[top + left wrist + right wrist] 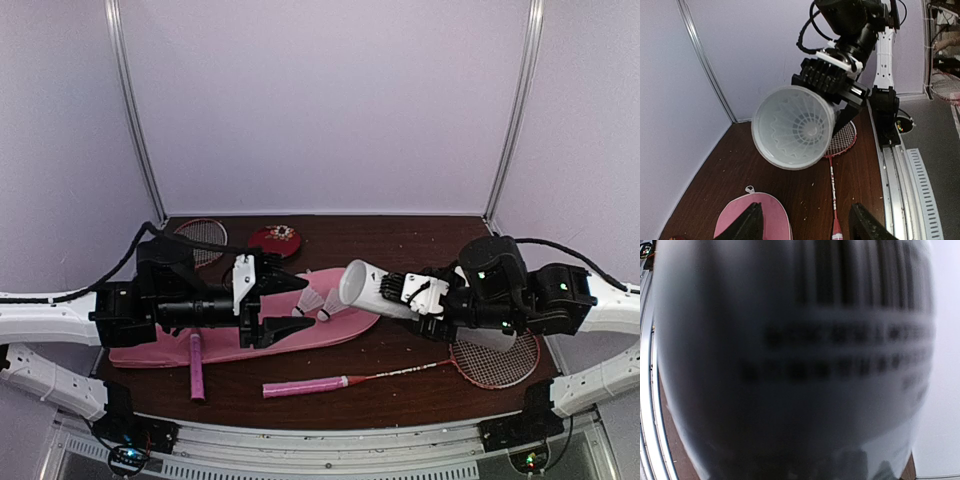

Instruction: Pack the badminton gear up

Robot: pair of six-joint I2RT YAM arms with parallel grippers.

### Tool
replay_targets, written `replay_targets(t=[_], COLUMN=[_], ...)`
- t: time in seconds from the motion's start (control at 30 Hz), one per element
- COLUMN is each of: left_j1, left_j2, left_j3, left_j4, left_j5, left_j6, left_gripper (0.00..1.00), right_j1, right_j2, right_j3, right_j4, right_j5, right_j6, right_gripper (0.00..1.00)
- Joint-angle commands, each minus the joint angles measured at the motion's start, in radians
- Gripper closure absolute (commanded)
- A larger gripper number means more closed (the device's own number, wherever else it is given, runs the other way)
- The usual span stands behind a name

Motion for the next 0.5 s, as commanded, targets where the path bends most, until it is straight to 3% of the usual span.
replay_targets(t=[0.0,0.23,0.47], left_j1=[-0.007,-0.027,-0.035], left_j2=[0.031,0.113,0.167], left_j3=[0.05,0.108,0.146], left_j4=[-0.053,-0.068,-0.065], left_j5=[0.028,0.063,0.122], left_j6=[0.084,0.134,0.15], left_gripper=[0.43,0.58,0.66], right_j1=[-0.004,-0.002,-0.002], right_j2=[0.018,0.061,0.067], right_j3=[0.007,0.025,0.039], right_j4=[-0.04,-0.044,-0.049], right_j5=[-0.006,-0.063,-0.081], right_j6=[-0.01,0.007,0.012], right_gripper=[0.55,0.56,0.57])
